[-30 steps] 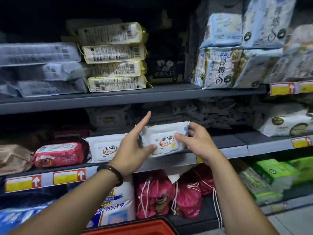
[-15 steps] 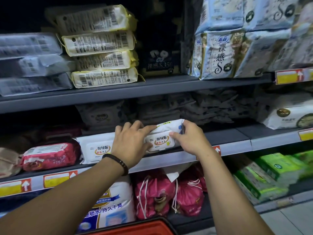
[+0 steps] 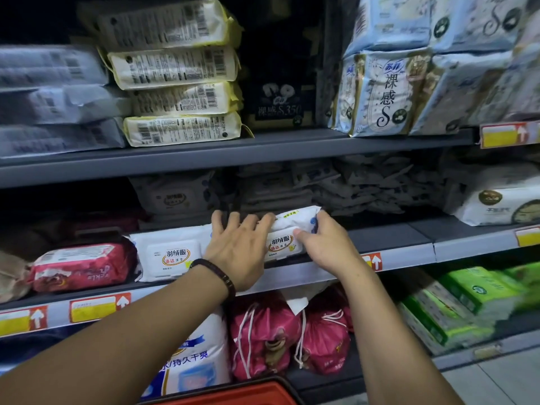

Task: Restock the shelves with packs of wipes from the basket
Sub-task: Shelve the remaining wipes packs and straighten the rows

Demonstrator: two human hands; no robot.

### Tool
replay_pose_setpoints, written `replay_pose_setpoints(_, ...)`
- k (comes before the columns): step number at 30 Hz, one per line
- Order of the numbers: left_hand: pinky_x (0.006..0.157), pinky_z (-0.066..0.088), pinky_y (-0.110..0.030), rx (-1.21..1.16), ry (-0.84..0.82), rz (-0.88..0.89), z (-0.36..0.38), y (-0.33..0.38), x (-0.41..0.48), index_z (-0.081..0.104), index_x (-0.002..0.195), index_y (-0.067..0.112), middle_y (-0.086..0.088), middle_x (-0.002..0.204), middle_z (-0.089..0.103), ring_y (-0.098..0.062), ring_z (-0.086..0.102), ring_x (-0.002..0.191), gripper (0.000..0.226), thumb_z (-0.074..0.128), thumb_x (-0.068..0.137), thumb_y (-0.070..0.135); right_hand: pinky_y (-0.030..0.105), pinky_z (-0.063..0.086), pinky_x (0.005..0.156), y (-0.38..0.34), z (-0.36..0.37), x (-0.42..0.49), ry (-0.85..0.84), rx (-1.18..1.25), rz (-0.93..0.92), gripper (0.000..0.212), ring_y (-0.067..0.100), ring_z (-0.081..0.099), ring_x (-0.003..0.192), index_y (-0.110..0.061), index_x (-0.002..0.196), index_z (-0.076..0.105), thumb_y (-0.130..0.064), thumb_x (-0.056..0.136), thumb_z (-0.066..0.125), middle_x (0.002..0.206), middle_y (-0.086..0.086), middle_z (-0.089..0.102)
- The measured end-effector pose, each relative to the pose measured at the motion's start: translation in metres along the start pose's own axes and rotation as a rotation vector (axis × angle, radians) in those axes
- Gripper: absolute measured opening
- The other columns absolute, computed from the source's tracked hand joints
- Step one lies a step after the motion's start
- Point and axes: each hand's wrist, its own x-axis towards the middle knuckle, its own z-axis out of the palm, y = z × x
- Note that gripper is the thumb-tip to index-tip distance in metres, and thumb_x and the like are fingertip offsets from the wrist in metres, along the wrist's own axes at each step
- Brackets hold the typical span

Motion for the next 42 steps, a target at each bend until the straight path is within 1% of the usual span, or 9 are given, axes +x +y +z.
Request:
replay_pose_setpoints(8, 0.110, 0.018, -0.064, 0.031, -0.154, -0.014, -0.010, 0.005, 0.008, 0.033, 0.151, 0.035, -0.002, 0.139, 0.051, -0.035, 0.047, 0.124, 0.050, 0.043, 0.105, 0.051, 0.057, 0.038, 0.114, 0.000, 0.006, 0.005, -0.047, -0.247, 0.102, 0.056, 0.035, 0.044, 0.142, -0.019, 0.137, 0.052, -0.057, 0.096, 0.054, 0.148, 0.006, 0.051)
replay_pose_setpoints(12, 0.113, 0.014, -0.069, 0.037, -0.172, -0.049, -0.011, 0.014, 0.010, 0.031, 0.148, 0.035, -0.005, 0.137, 0.051, -0.039, 0.048, 0.124, 0.055, 0.050, 0.100, 0.054, 0.055, 0.044, 0.110, 0.001, 0.007, 0.005, -0.014, -0.157, 0.109, 0.034, 0.028, 0.057, 0.126, -0.027, 0.115, 0.059, -0.051, 0.090, 0.061, 0.129, -0.002, 0.065)
replay_pose_setpoints(15, 0.111, 0.010, -0.070, 0.002, -0.171, -0.022, -0.013, 0.014, 0.006, 0.027, 0.141, 0.037, -0.004, 0.133, 0.057, -0.040, 0.047, 0.123, 0.049, 0.050, 0.099, 0.044, 0.044, 0.056, 0.089, 0.007, -0.005, 0.008, -0.015, 0.129, 0.080, 0.024, 0.022, 0.069, 0.097, -0.021, 0.095, 0.067, -0.030, 0.074, 0.074, 0.099, -0.004, 0.075)
replay_pose_setpoints(18, 0.112, 0.009, -0.071, -0.068, -0.177, -0.024, -0.019, 0.010, 0.006, 0.031, 0.136, 0.040, -0.002, 0.132, 0.061, -0.039, 0.046, 0.125, 0.041, 0.049, 0.100, 0.042, 0.037, 0.046, 0.073, 0.009, -0.016, 0.002, -0.053, 0.126, 0.027, 0.018, 0.021, 0.065, 0.083, -0.017, 0.092, 0.068, -0.025, 0.077, 0.075, 0.088, -0.002, 0.072)
replay_pose_setpoints(24, 0.114, 0.012, -0.073, 0.026, -0.216, -0.069, -0.023, 0.012, 0.018, 0.037, 0.148, 0.045, -0.005, 0.139, 0.052, -0.041, 0.045, 0.130, 0.043, 0.042, 0.106, 0.050, 0.038, 0.047, 0.090, 0.011, -0.005, 0.002, -0.036, -0.064, 0.047, 0.021, 0.024, 0.063, 0.109, -0.024, 0.109, 0.064, -0.042, 0.104, 0.055, 0.116, -0.003, 0.070)
replay_pose_setpoints(28, 0.113, 0.011, -0.073, 0.080, -0.221, -0.091, -0.018, 0.018, 0.025, 0.035, 0.151, 0.042, -0.005, 0.136, 0.052, -0.041, 0.049, 0.126, 0.043, 0.039, 0.108, 0.047, 0.055, 0.042, 0.110, 0.011, 0.014, 0.006, 0.073, -0.201, 0.136, 0.033, 0.039, 0.057, 0.125, -0.021, 0.112, 0.057, -0.050, 0.107, 0.043, 0.127, 0.011, 0.067)
replay_pose_setpoints(34, 0.111, 0.020, -0.066, 0.003, -0.053, -0.124, -0.010, 0.018, 0.019, 0.037, 0.143, 0.035, -0.002, 0.128, 0.059, -0.037, 0.053, 0.118, 0.048, 0.053, 0.101, 0.054, 0.045, 0.046, 0.103, 0.003, 0.018, -0.002, 0.390, -0.097, 0.099, 0.045, 0.037, 0.057, 0.124, -0.015, 0.128, 0.051, -0.037, 0.096, 0.073, 0.133, 0.015, 0.058)
replay_pose_setpoints(37, 0.104, 0.028, -0.057, -0.008, 0.073, -0.068, -0.010, 0.011, 0.009, 0.049, 0.128, 0.039, -0.001, 0.123, 0.055, -0.035, 0.048, 0.115, 0.041, 0.067, 0.093, 0.047, 0.032, 0.042, 0.089, 0.002, 0.013, -0.016, 0.367, -0.088, 0.049, 0.042, 0.029, 0.060, 0.118, -0.014, 0.126, 0.052, -0.027, 0.094, 0.076, 0.121, 0.009, 0.069)
replay_pose_setpoints(42, 0.096, 0.033, -0.051, 0.006, 0.027, 0.006, -0.022, -0.004, -0.022, 0.054, 0.127, 0.032, -0.002, 0.131, 0.053, -0.035, 0.048, 0.120, 0.049, 0.070, 0.081, 0.027, 0.032, 0.048, 0.102, 0.000, 0.011, -0.047, 0.271, -0.073, 0.041, 0.047, 0.027, 0.066, 0.122, -0.016, 0.137, 0.061, -0.020, 0.093, 0.075, 0.127, 0.004, 0.075)
